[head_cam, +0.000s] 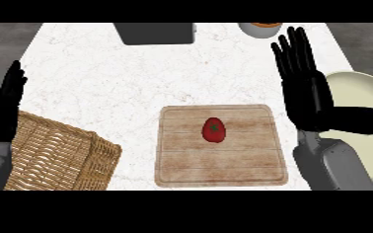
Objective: Pick the tomato from the cutting board and place it in the pot
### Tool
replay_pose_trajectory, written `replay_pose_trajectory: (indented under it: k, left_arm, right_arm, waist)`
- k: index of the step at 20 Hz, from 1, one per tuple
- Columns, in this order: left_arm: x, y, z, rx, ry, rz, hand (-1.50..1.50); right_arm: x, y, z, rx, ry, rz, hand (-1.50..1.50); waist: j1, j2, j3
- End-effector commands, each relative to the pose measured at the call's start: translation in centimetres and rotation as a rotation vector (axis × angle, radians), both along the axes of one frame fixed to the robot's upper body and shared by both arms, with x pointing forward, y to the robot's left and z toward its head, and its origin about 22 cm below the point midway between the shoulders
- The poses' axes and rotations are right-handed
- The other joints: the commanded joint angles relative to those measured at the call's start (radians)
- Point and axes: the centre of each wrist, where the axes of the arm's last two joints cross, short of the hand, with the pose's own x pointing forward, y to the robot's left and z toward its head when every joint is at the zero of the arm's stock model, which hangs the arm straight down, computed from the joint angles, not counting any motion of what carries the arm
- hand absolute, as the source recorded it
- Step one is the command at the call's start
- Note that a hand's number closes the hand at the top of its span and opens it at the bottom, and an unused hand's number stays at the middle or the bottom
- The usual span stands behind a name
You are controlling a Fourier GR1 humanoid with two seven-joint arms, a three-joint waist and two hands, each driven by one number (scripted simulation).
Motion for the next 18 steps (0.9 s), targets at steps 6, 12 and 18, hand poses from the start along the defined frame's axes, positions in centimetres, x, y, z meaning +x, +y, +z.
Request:
replay_pose_trajectory:
  k: [6, 12, 18]
  left_arm:
    - [3.5, -8.7, 4.4, -0.291, -0.274, -0.242, 0.0]
    - [3.2, -10.7, 3.0, -0.375, -0.217, -0.287, 0.0]
    - [3.1, -9.4, 3.5, -0.371, -0.203, -0.273, 0.0]
  right_arm:
    - [2.6, -4.9, 3.8, -0.231, -0.145, 0.484, 1.5]
    - [1.8, -11.8, -1.7, -0.771, -0.232, 0.265, -1.5]
    - [2.2, -13.3, -3.3, -0.878, -0.359, 0.361, -1.5]
  waist:
    - [0.036, 0.035, -0.009]
    - [0.034, 0.037, -0.009]
    - [0.028, 0.028, -0.012]
